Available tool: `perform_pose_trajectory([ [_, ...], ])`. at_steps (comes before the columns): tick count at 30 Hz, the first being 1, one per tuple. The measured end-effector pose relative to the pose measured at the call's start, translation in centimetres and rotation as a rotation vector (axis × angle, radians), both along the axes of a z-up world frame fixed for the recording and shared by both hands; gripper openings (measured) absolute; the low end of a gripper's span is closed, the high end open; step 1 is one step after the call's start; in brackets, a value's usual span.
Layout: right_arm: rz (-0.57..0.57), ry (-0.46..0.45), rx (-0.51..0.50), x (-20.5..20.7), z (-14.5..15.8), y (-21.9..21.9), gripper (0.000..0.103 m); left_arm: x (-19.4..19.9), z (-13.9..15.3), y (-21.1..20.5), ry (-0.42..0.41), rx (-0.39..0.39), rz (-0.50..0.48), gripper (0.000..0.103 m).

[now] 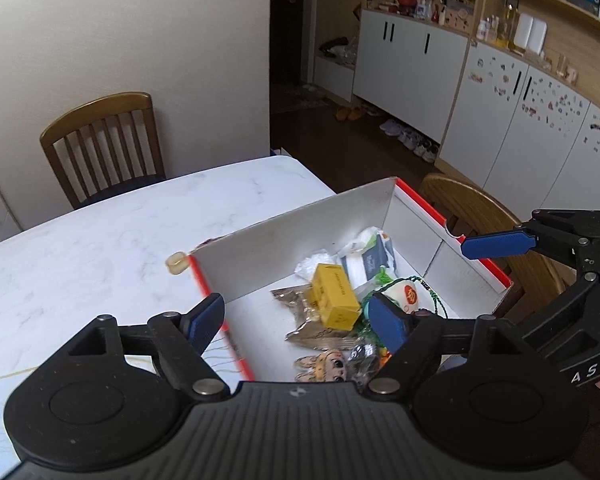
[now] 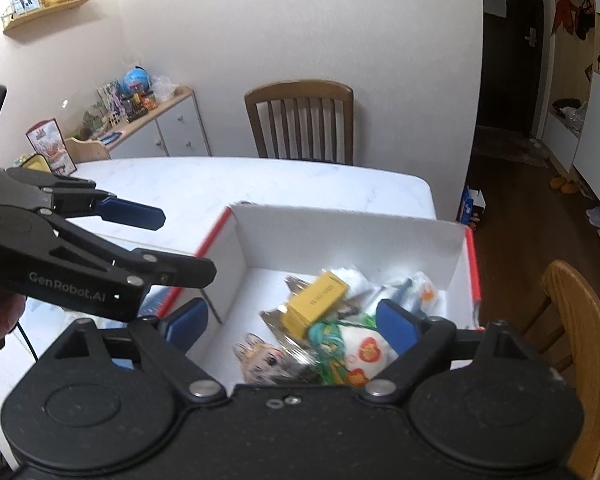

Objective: Organize objects
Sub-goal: 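Move both tools back over the placemat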

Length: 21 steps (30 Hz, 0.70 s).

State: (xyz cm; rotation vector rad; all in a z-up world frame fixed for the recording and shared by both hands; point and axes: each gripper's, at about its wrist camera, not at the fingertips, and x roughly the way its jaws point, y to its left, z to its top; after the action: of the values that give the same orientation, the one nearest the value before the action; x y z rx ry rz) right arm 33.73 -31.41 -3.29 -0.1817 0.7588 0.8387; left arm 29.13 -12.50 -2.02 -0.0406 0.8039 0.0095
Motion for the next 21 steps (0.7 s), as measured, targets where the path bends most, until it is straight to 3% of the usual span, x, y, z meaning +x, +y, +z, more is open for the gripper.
perform_pose_trajectory([
  [15, 0.033, -0.023, 0.03, -4.7, 1.9, 6.8, 0.098, -7.4, 1.3, 8.3, -0.041, -0.053, 0.067, 0.087],
  [17, 0.037, -0.014, 0.033, -5.3, 2.0, 7.9, 0.098, -8.3, 1.3, 9.6, -0.042, -0.055, 0.079, 0.091],
  [19, 0.041, -0.01, 0.032, -5.9, 2.0, 9.1, 0.098, -9.1, 1.3, 11.0, -0.039, -0.058, 0.091, 0.101],
  [21, 0.05, -0.009, 0.029, -6.6, 2.0, 10.5, 0.098, -10.1, 1.2, 12.3, -0.045, -0.061, 0.102, 0.101],
])
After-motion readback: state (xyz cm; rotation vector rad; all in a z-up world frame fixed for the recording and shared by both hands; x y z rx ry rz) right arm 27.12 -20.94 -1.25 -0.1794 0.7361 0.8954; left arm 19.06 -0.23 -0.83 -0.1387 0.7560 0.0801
